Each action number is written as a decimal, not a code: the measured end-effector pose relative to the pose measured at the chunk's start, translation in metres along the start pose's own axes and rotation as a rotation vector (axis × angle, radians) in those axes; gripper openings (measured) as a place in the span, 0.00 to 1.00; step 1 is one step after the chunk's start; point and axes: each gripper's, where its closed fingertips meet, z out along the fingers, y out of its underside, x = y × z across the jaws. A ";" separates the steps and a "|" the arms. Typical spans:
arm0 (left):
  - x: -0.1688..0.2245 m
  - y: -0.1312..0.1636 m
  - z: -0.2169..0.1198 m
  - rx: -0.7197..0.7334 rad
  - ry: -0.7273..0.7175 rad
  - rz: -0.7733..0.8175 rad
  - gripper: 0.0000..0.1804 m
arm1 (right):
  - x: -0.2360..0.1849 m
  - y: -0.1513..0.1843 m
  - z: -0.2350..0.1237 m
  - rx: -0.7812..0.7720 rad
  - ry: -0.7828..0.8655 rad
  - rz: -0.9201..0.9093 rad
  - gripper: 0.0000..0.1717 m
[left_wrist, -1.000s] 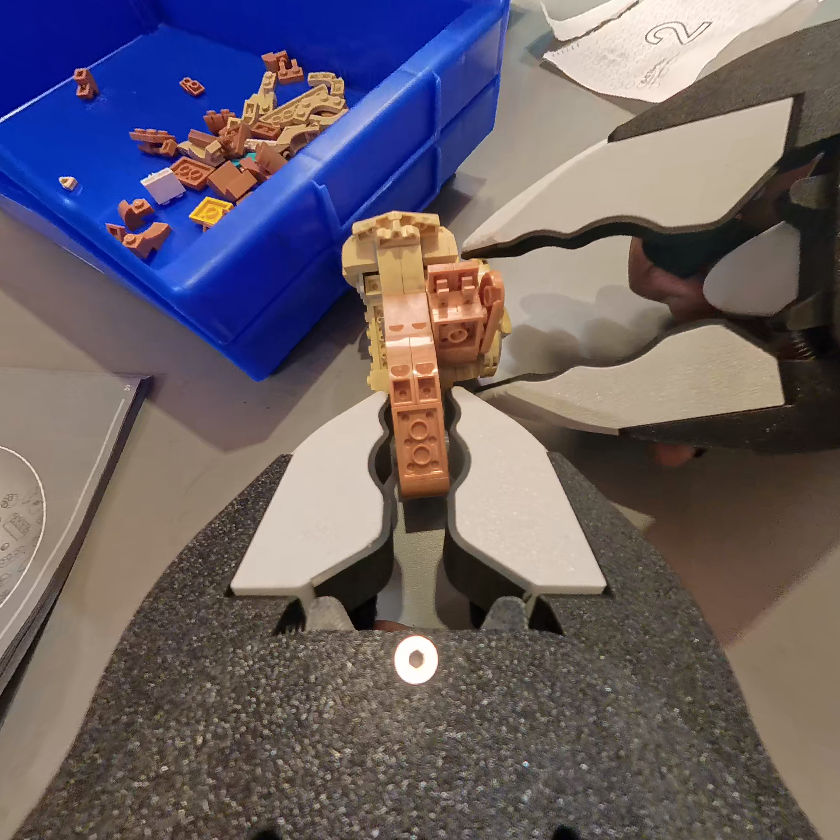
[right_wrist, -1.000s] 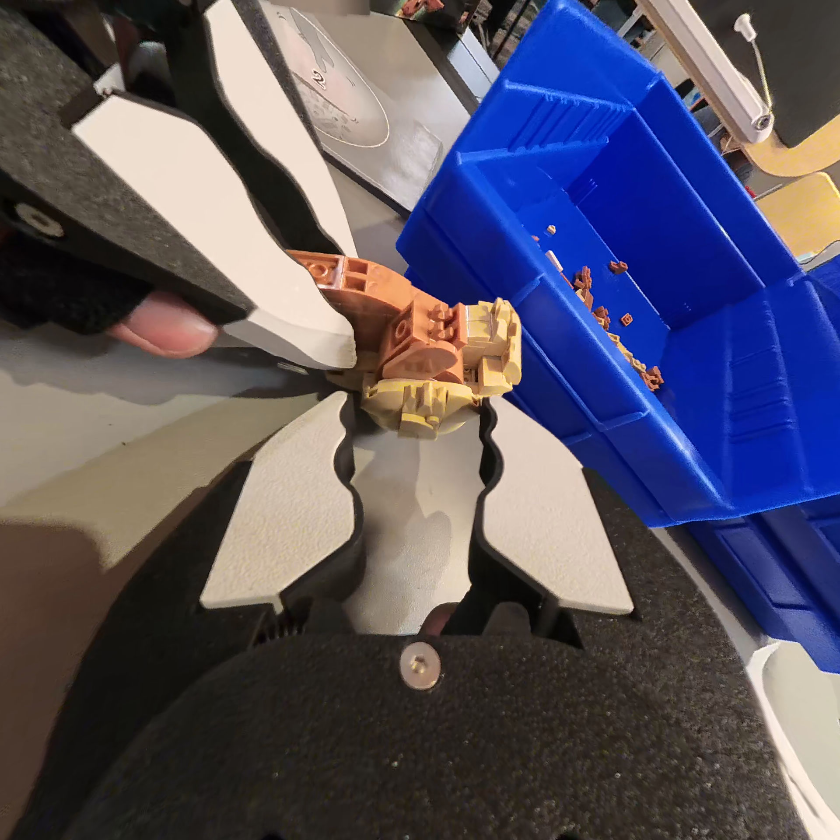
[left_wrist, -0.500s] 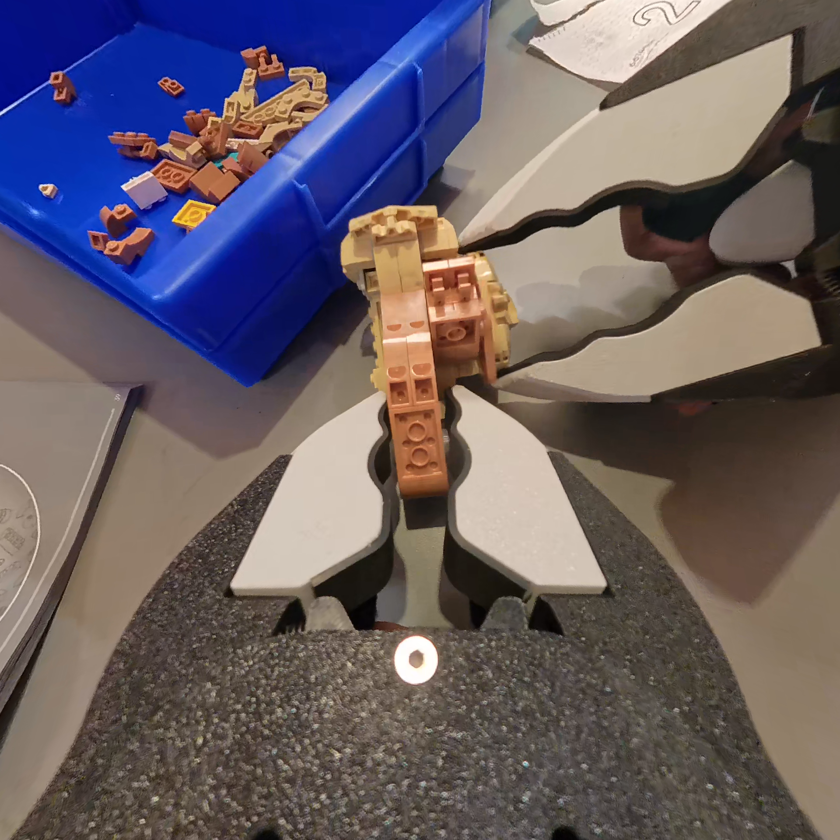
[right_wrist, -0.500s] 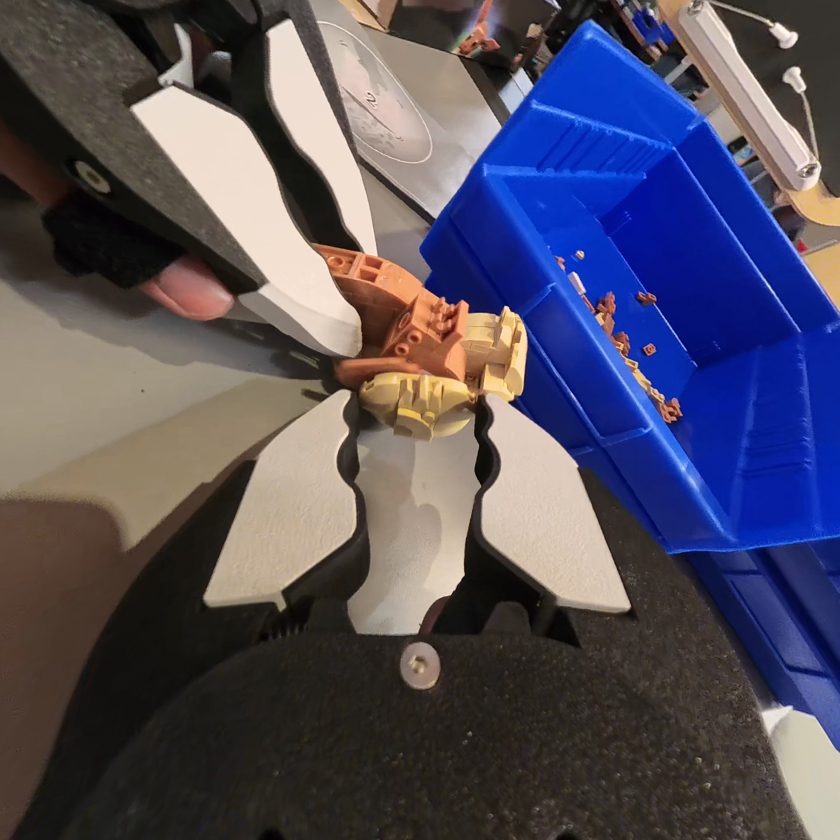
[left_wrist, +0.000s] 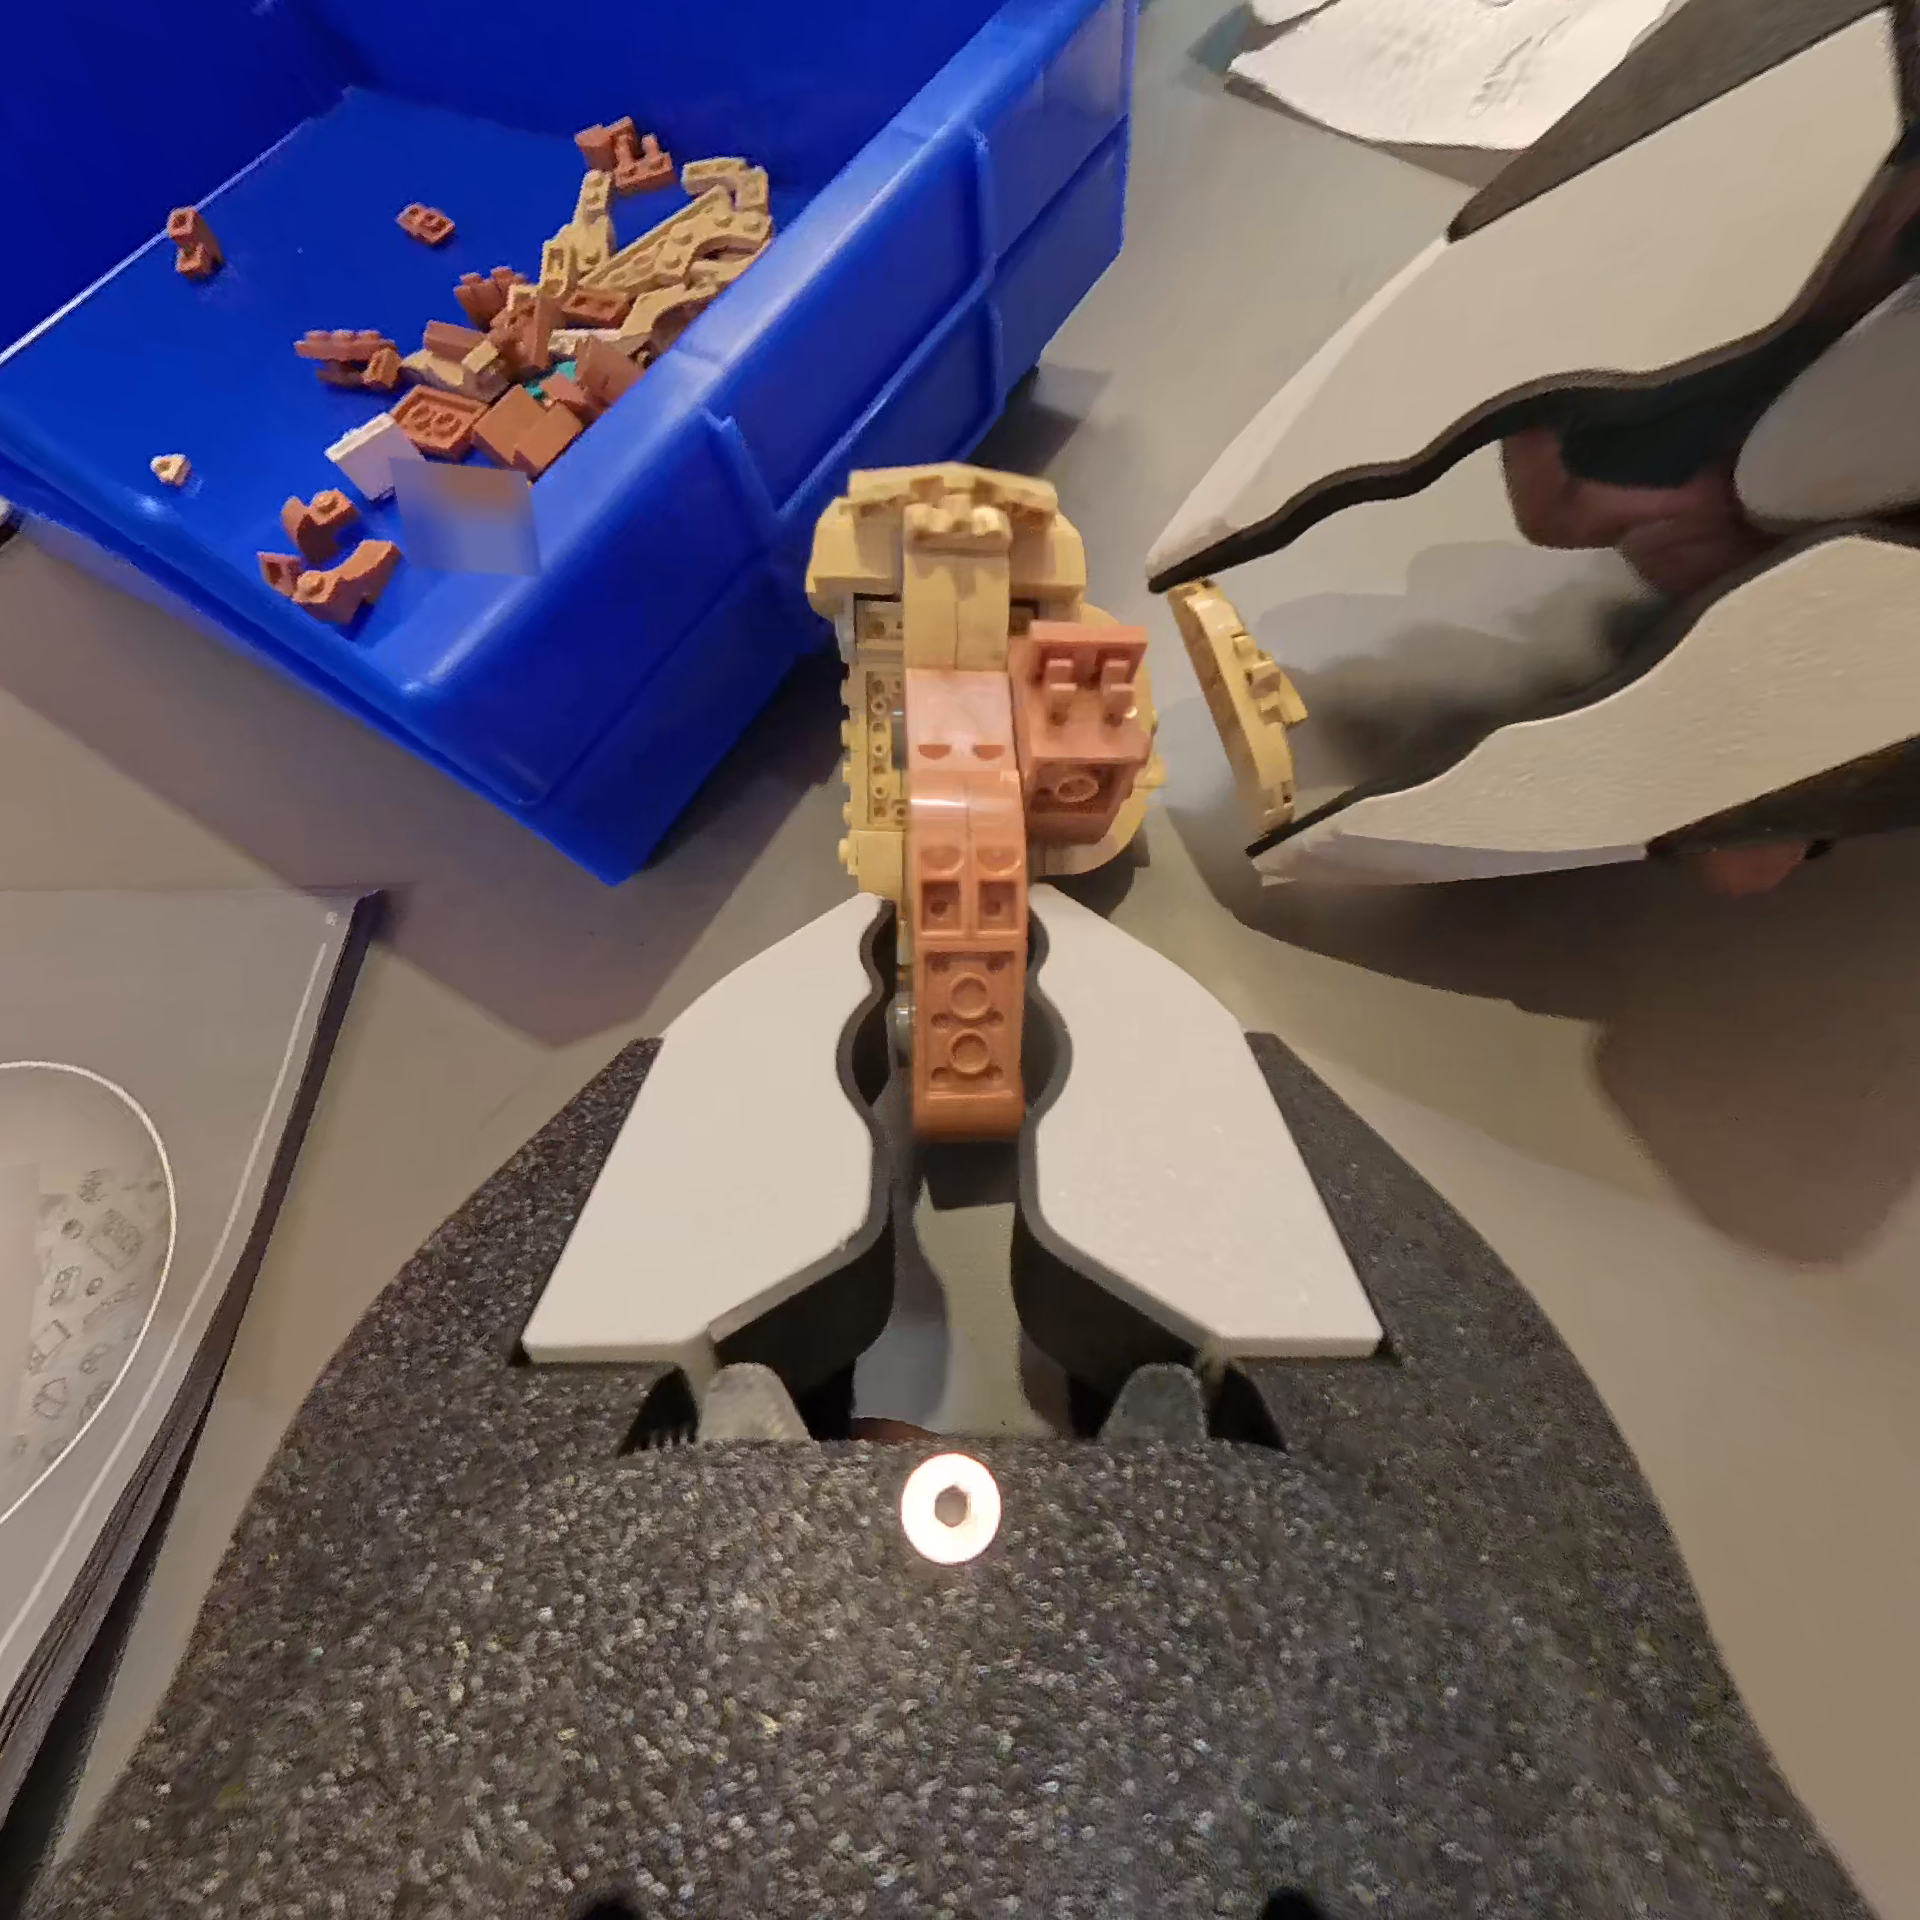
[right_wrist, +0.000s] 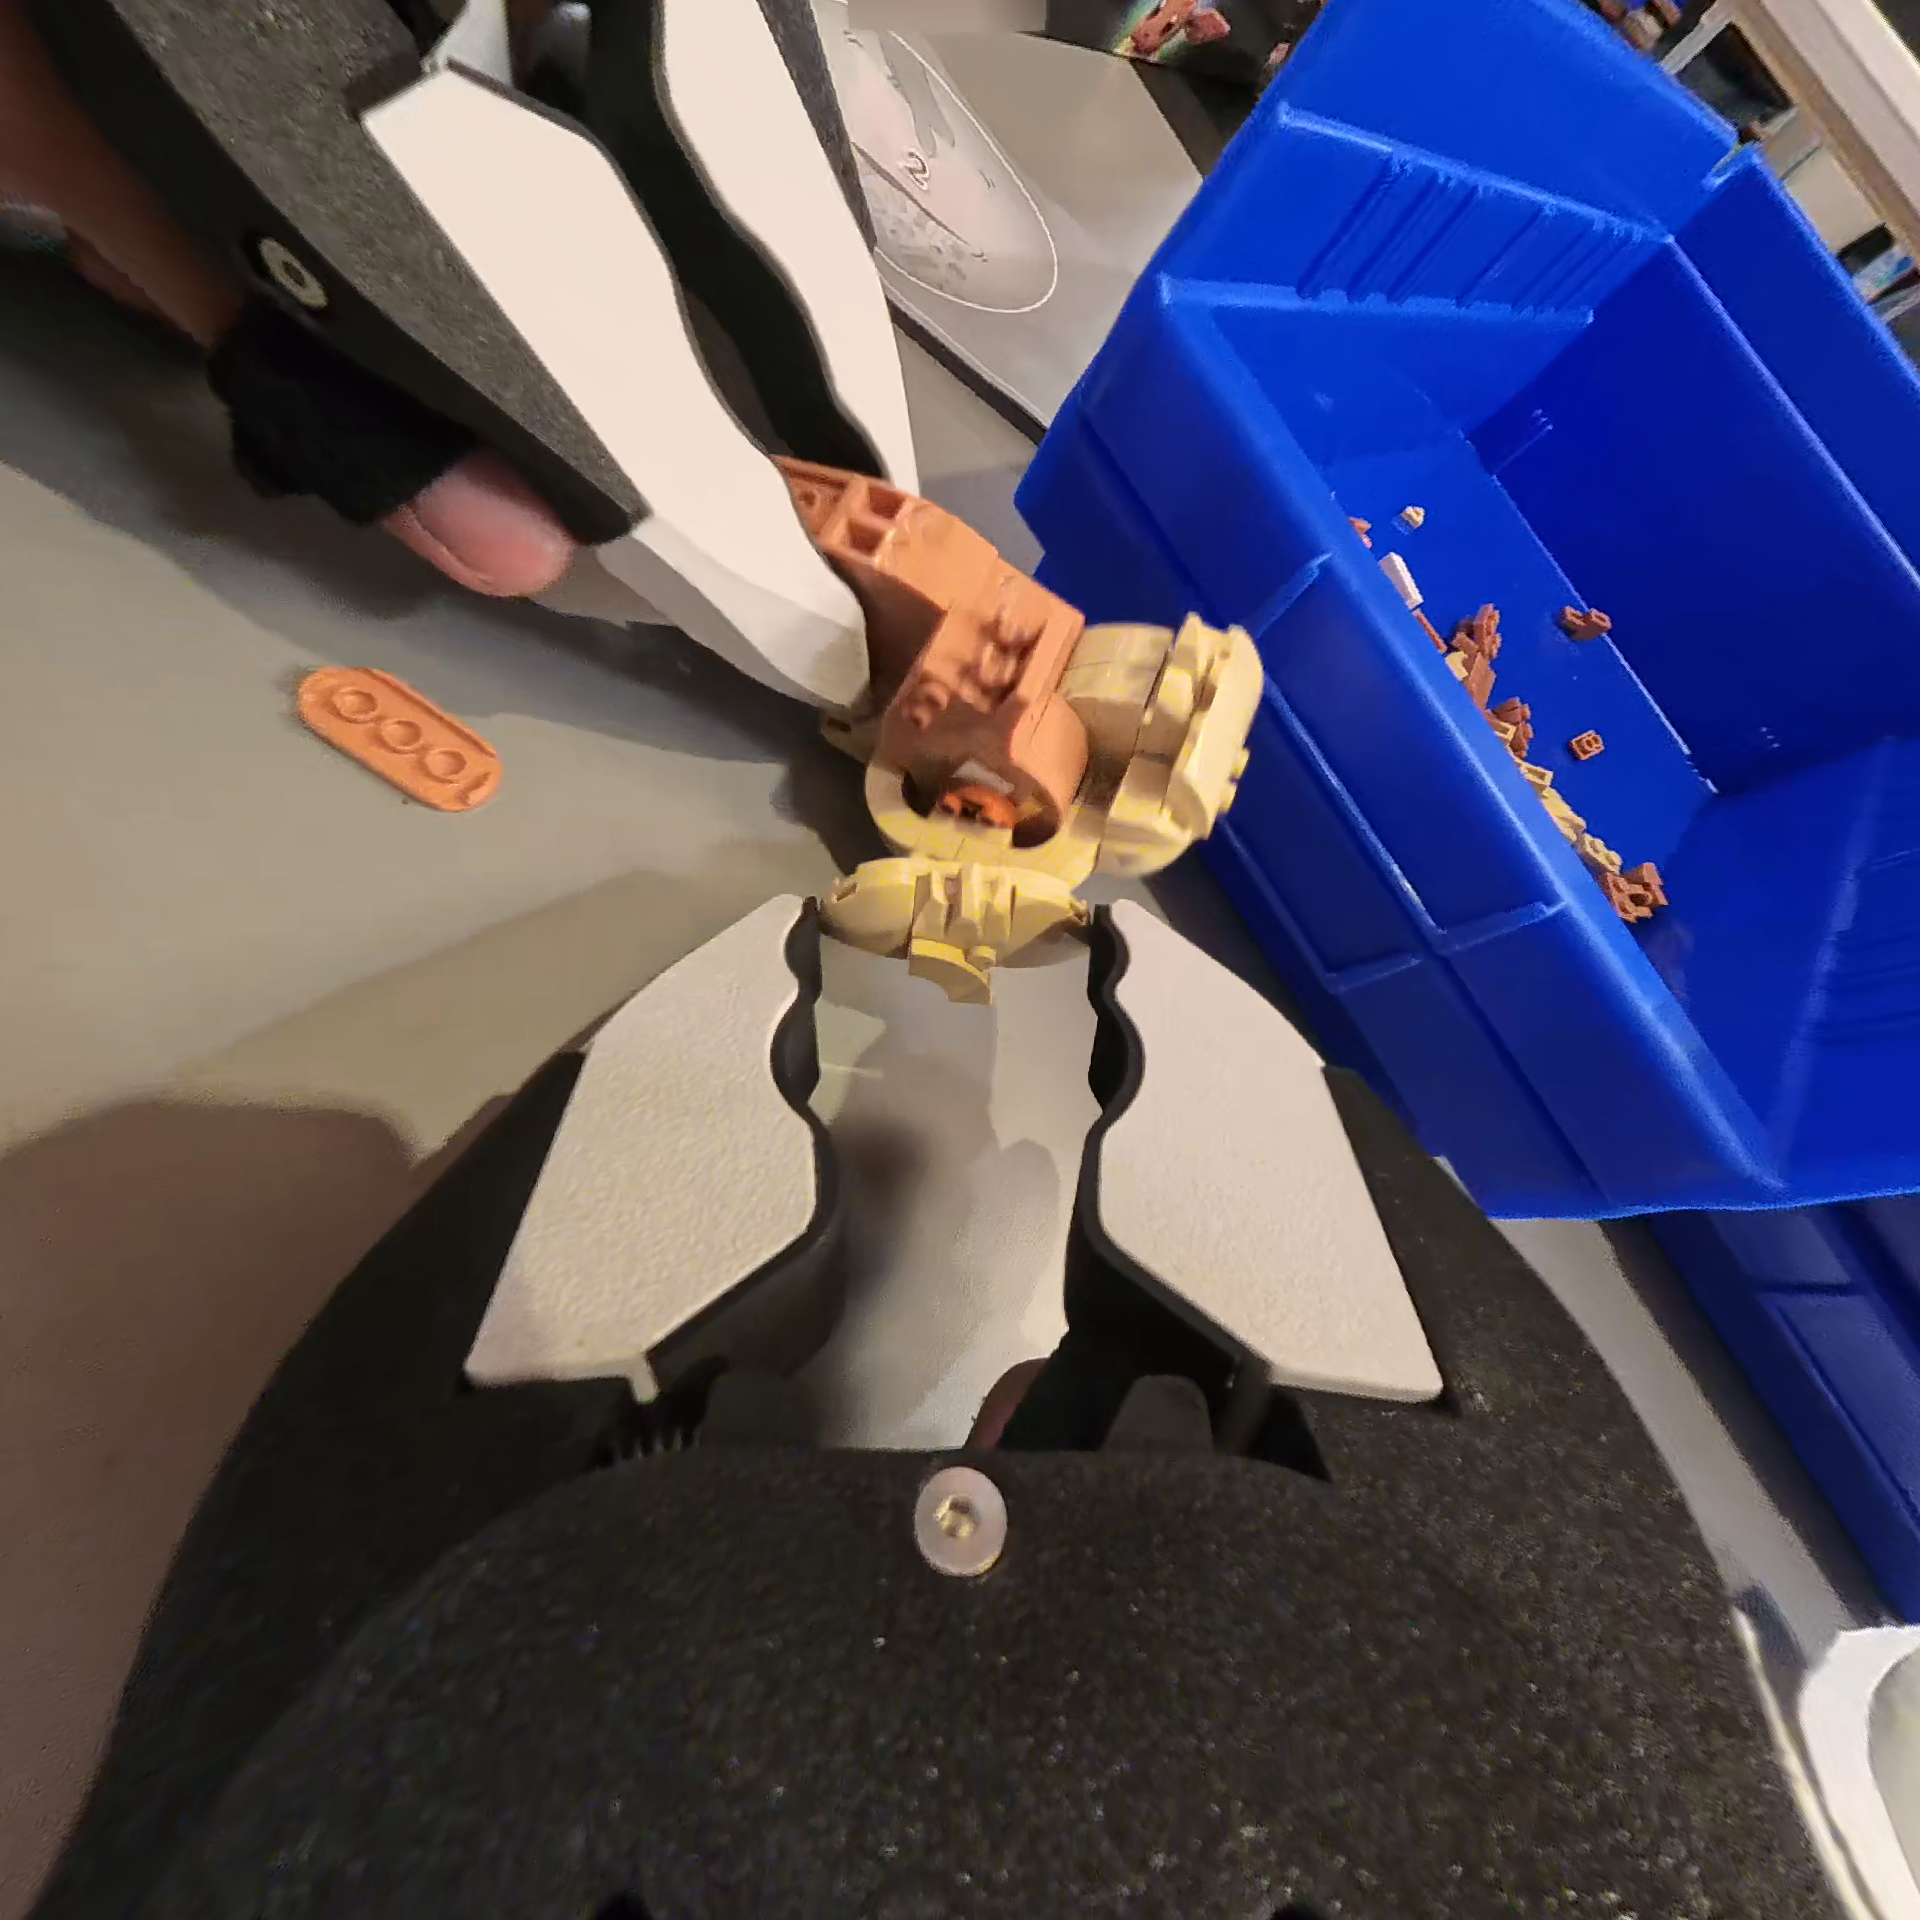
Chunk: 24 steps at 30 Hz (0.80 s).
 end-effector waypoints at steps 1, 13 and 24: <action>0.003 -0.002 -0.001 0.013 0.019 0.010 0.13 | 0.000 -0.001 -0.002 0.015 -0.008 0.006 0.29; 0.027 -0.045 -0.046 0.273 0.290 -0.025 0.19 | 0.003 -0.044 -0.041 0.341 0.071 -0.172 0.29; 0.055 -0.040 -0.047 0.206 0.491 -0.111 0.17 | -0.024 -0.073 -0.018 0.280 0.256 -0.594 0.29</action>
